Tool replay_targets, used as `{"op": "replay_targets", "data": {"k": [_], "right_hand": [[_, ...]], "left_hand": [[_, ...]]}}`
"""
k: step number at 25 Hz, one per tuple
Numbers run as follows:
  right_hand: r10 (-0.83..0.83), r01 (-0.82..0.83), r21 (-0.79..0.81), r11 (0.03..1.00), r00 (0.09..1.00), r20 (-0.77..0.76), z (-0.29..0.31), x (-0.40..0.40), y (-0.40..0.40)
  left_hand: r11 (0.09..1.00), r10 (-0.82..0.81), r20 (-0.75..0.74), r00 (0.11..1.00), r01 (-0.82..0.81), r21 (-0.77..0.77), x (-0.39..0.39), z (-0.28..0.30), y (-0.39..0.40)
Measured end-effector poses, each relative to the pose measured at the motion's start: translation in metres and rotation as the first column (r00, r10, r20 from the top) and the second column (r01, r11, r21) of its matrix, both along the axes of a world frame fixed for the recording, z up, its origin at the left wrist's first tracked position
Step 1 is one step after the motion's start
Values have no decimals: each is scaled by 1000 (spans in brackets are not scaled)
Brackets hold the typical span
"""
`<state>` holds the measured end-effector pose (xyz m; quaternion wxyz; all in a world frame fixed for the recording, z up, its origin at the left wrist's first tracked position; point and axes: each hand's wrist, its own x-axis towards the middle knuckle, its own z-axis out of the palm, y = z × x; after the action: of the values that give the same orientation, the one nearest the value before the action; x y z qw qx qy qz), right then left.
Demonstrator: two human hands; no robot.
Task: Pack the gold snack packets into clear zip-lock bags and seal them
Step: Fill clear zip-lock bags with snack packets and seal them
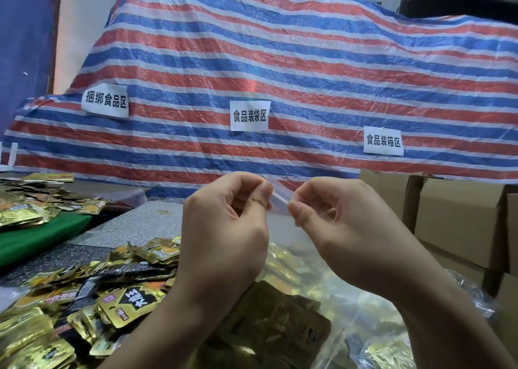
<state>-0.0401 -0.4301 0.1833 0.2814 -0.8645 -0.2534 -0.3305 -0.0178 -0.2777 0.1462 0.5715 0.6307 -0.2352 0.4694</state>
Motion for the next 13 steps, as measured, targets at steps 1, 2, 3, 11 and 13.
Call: {"op": "replay_targets", "data": {"k": [1, 2, 3, 11, 13], "right_hand": [[-1, 1, -6, 1000, 1000, -8, 1, -1, -1], [-2, 2, -7, 1000, 1000, -13, 2, -1, -2], [-4, 3, -5, 1000, 1000, -19, 2, -1, -2], [-50, 49, -9, 999, 996, -73, -3, 2, -11], [-62, 61, -10, 998, 994, -91, -8, 1, -15]], "left_hand": [[1000, 15, 12, 1000, -15, -12, 0, 0, 1], [999, 29, 24, 999, -28, -27, -1, 1, 2], [998, 45, 36, 998, -43, -43, -1, 2, 3], [987, 129, 73, 989, -121, -103, 4, 9, 19], [984, 147, 80, 986, -137, -110, 5, 8, 19]]}}
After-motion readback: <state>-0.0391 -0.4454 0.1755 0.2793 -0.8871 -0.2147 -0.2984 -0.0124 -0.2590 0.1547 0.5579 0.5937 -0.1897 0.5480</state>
